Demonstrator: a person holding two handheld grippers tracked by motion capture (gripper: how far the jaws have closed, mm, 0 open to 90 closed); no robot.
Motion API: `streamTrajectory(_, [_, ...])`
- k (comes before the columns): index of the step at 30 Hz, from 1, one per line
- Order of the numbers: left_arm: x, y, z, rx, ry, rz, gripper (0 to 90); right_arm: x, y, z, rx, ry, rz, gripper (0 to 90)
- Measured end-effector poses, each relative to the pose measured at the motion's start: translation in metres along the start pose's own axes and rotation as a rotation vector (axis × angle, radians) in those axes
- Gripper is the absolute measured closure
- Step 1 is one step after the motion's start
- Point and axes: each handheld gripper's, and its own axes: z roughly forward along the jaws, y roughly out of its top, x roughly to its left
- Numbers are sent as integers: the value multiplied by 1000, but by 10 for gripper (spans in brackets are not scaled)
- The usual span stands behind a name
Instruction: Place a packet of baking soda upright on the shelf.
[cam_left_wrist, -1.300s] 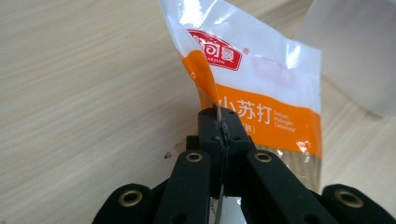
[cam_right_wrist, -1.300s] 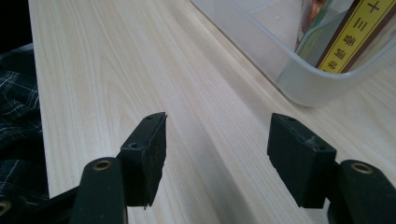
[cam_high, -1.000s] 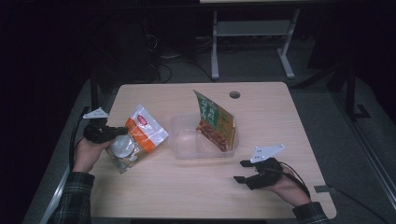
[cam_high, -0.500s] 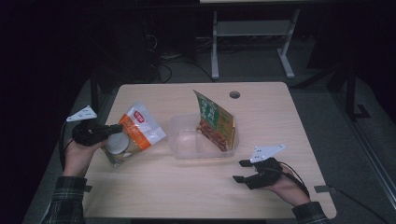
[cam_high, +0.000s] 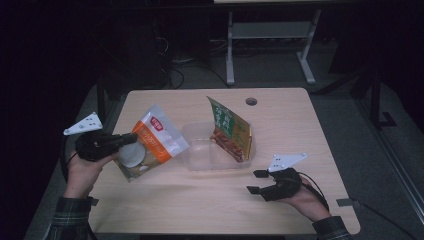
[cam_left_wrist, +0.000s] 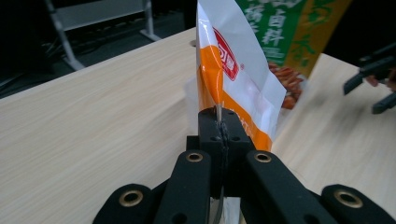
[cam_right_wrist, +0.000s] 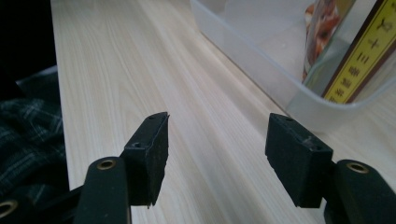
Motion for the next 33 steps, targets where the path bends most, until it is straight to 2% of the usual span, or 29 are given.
streamTrajectory(3, [-13,1,8,2,-35,8,899,1,4,-1,-25,18,18,383])
streamTrajectory(9, [-34,3,25,5,-90,28,899,4,15,2,-52,21,19,307])
streamTrajectory(21, [-66,2,51,17,-207,42,898,11,24,14,-98,90,-15,338])
streamTrajectory(26, [-77,1,62,27,-237,57,898,17,31,20,-133,153,-34,282])
streamTrajectory(30, [-83,0,69,35,-264,60,898,22,38,27,-150,166,-35,282])
streamTrajectory(33, [-88,-1,72,33,-263,59,898,24,42,34,-179,183,-26,302])
